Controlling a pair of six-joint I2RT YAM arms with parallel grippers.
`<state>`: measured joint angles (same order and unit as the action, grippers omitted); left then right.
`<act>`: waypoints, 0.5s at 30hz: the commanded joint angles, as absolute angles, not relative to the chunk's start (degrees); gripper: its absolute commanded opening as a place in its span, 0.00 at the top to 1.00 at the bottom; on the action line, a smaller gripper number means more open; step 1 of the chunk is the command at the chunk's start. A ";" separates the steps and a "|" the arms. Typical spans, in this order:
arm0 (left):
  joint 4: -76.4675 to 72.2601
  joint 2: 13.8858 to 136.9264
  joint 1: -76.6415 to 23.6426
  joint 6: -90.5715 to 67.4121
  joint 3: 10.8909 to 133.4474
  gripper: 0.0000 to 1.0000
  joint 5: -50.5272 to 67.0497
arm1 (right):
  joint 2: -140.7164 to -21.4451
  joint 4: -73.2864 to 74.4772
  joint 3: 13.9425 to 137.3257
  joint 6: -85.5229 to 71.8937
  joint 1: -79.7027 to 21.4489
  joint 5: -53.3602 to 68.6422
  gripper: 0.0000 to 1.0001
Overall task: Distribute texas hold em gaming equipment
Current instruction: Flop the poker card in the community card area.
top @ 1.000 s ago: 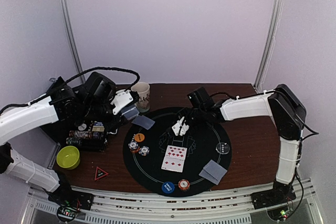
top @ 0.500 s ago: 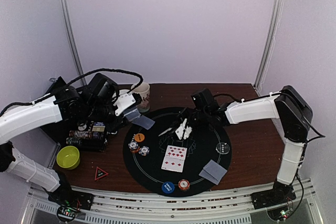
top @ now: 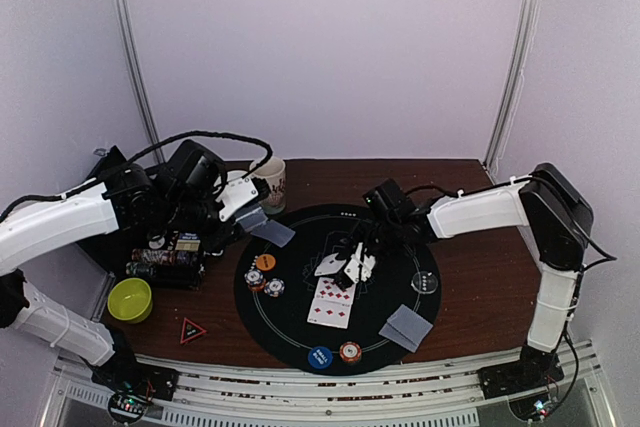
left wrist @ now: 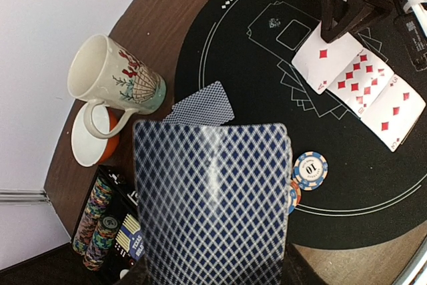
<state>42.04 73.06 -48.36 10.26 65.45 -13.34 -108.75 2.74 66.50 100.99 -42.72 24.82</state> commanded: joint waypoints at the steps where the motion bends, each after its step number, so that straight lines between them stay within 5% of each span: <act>1: 39.29 71.88 -48.34 11.32 65.13 0.53 -14.10 | -106.53 3.72 63.56 101.88 -41.86 20.21 0.73; 3: 39.29 71.66 -48.34 11.28 65.04 0.53 -14.11 | -105.18 2.49 61.95 102.17 -41.24 18.65 0.61; 10: 39.35 71.34 -48.32 11.43 65.47 0.53 -14.00 | -99.10 -2.66 57.93 96.91 -39.67 17.88 0.49; 15: 39.64 70.81 -48.36 10.80 65.65 0.53 -14.34 | -96.28 -14.94 64.28 41.90 -39.92 27.29 0.43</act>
